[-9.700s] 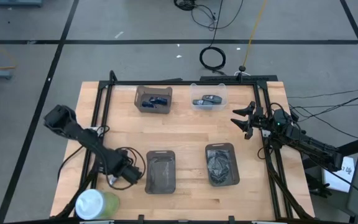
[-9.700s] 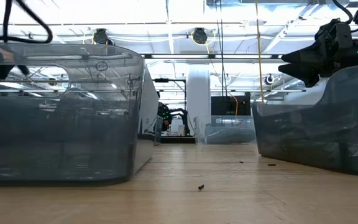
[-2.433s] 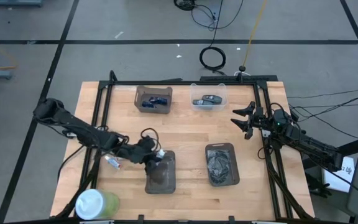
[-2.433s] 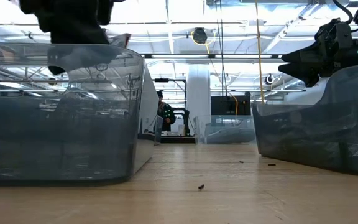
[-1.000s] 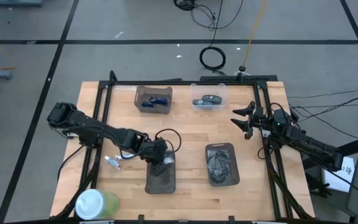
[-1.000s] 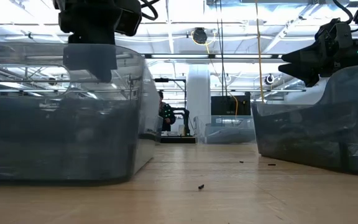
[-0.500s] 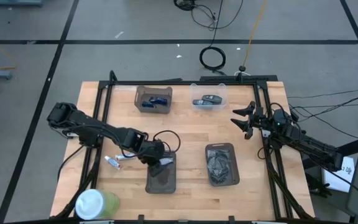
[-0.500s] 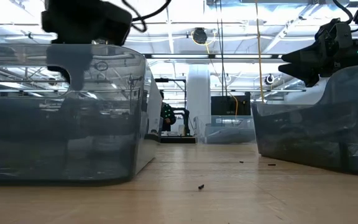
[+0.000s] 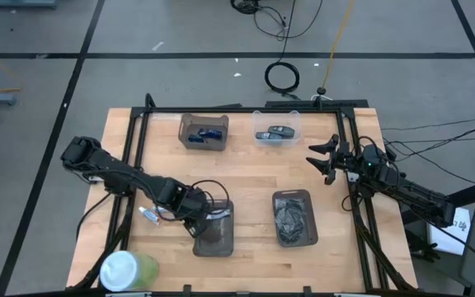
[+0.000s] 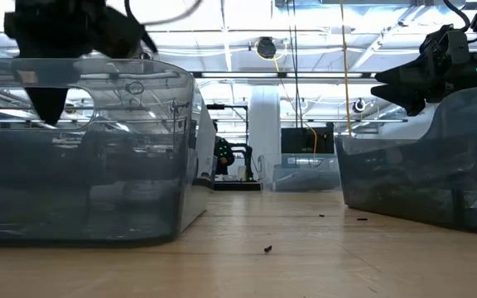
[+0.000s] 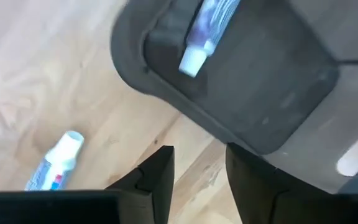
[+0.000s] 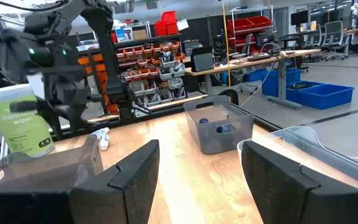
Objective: Pick & Place Travel size toiletries
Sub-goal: Put the left white toothpaste into the bottom left black bin
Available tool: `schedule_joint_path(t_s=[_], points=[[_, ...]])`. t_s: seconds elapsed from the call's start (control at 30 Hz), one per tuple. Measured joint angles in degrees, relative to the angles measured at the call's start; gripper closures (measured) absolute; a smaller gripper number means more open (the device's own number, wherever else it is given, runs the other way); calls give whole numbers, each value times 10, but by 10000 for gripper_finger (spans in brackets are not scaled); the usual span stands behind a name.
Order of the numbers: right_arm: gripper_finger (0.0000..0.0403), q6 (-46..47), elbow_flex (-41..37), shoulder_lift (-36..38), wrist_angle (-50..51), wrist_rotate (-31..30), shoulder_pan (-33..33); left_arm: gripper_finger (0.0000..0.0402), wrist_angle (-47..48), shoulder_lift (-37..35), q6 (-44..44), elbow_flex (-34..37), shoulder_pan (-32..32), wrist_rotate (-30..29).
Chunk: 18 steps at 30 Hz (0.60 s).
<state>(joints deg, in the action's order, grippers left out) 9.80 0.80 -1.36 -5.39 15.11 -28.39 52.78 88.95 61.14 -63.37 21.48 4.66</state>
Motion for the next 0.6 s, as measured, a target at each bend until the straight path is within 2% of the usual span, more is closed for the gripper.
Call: schedule_joint_path(t_s=[0.13, 0.27, 0.43, 0.6], points=[[186, 0, 0, 0, 0, 0, 0, 277, 17, -34, 39, 0, 28, -48], [186, 0, 0, 0, 0, 0, 0, 289, 44, -67, 126, -1, 72, -102], [187, 0, 0, 0, 0, 0, 0, 295, 111, -79, 301, 3, 137, -116], [184, 0, 0, 0, 0, 0, 0, 295, 181, -76, 498, 4, 191, -91]])
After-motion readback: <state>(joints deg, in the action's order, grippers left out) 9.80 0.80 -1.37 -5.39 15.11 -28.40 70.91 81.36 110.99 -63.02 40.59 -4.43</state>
